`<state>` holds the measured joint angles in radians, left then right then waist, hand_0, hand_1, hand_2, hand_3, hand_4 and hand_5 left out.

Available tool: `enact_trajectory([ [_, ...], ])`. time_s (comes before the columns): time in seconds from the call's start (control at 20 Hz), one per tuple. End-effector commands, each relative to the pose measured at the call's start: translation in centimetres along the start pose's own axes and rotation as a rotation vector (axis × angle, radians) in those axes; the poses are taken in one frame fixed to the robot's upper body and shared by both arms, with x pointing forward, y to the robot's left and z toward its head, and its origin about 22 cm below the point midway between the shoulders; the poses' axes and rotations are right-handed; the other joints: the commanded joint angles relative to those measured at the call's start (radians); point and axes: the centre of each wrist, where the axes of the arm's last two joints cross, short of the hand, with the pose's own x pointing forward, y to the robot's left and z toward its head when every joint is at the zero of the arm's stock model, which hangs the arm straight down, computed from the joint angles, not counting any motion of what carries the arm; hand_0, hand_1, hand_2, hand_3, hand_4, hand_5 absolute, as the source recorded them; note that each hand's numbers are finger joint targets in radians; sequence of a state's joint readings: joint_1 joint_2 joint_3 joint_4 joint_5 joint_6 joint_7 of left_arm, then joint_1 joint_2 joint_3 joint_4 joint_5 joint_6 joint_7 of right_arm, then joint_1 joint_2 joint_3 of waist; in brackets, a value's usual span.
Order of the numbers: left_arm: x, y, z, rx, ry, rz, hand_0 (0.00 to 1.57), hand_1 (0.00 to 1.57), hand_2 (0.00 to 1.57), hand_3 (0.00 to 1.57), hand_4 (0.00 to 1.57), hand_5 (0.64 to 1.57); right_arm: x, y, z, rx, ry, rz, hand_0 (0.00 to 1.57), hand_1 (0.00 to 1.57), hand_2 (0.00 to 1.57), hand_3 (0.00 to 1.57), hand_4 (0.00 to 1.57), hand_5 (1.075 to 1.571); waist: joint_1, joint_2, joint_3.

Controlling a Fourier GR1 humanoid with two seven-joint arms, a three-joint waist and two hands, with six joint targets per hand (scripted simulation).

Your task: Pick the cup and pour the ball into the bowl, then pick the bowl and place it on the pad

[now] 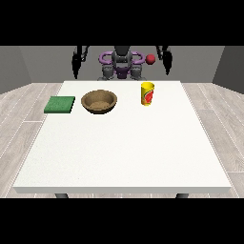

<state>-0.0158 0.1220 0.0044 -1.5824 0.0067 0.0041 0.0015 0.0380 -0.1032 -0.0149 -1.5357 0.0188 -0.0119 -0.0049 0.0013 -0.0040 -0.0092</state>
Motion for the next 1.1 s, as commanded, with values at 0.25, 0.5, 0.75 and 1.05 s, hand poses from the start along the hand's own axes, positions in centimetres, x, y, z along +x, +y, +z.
enact_trajectory([
  [0.25, 2.9, 1.1, -0.1, 0.005, -0.003, -0.016, 0.00, 0.00, 0.00, 0.00, 0.66, 1.566, 3.3, -1.3, -0.2, 0.002, -0.029, 0.032, 0.00, 0.00, 0.00, 0.00, 0.87, 1.533, 0.012, -0.274, 0.0049],
  [0.5, 3.9, -3.2, 2.4, -0.003, 0.284, 0.257, 0.00, 0.00, 0.00, 0.00, 0.63, 1.564, 4.5, -0.3, 2.2, -0.025, 0.217, -0.185, 0.00, 0.00, 0.00, 0.00, 0.86, 1.532, -0.018, -0.475, 0.0094],
  [0.75, 8.7, -2.8, 1.1, 0.029, 0.120, 0.217, 0.00, 0.00, 0.00, 0.00, 0.58, 1.560, 11.3, -0.7, 1.7, -0.007, 0.075, -0.175, 0.00, 0.00, 0.00, 0.00, 0.79, 1.548, -0.048, -0.298, 0.0090],
  [1.05, 9.9, -5.1, -1.4, 0.022, -0.105, 0.175, 0.00, 0.00, 0.00, 0.00, 0.61, 1.555, 10.9, -0.7, 0.1, -0.002, -0.148, -0.176, 0.00, 0.00, 0.00, 0.00, 0.72, 1.540, -0.055, -0.037, 0.0096],
])
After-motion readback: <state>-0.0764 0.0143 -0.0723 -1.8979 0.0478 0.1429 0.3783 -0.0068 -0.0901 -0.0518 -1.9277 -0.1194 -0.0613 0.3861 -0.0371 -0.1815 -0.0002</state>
